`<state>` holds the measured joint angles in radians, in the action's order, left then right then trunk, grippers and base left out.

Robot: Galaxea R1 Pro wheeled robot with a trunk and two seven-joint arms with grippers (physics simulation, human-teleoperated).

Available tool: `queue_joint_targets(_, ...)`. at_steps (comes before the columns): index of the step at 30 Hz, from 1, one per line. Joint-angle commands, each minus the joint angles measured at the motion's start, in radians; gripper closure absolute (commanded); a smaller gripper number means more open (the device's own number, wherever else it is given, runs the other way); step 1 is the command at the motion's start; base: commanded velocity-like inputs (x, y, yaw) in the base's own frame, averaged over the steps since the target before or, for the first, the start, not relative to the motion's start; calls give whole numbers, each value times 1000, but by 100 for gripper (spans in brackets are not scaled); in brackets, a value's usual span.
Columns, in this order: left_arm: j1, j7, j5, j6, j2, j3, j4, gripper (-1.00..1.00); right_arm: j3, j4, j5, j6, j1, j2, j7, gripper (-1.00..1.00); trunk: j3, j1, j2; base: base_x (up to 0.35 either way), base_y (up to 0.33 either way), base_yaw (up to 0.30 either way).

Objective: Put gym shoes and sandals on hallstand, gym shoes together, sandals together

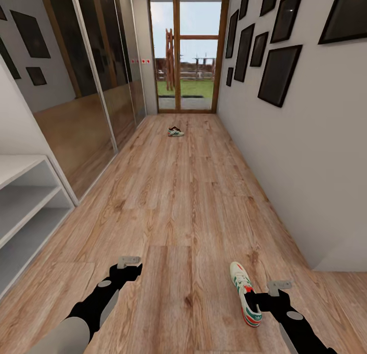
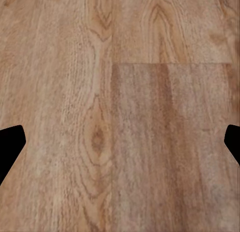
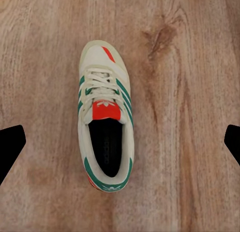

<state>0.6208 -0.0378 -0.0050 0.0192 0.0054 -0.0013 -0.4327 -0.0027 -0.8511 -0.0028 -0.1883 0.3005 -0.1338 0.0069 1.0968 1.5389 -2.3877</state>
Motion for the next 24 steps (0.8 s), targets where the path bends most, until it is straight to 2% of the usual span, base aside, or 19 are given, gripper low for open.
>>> queue_joint_targets(1,0,-4,0,2,0,-4,-5,-100,0,-3,0,-6,0,0,1,-100,1,0,0,2,0,0)
queue_joint_targets(6,0,-10,1,1,-3,-10,-20,-100,0,-7,0,-6,0,0,-1,-100,1,0,0,1,0,0)
queue_joint_targets(9,2,-45,1,0,-17,-15,-27,-100,-1,-7,1,-6,0,0,-1,-100,1,0,0,0,0,0)
queue_joint_targets(12,3,-83,1,-9,-26,-16,-77,-100,-2,-5,1,-6,0,0,-2,-100,1,0,0,0,0,0)
queue_joint_targets(24,3,-97,3,-30,-28,-16,-176,-100,-2,-1,1,-6,0,0,-4,-100,46,46,-84,0,0,0)
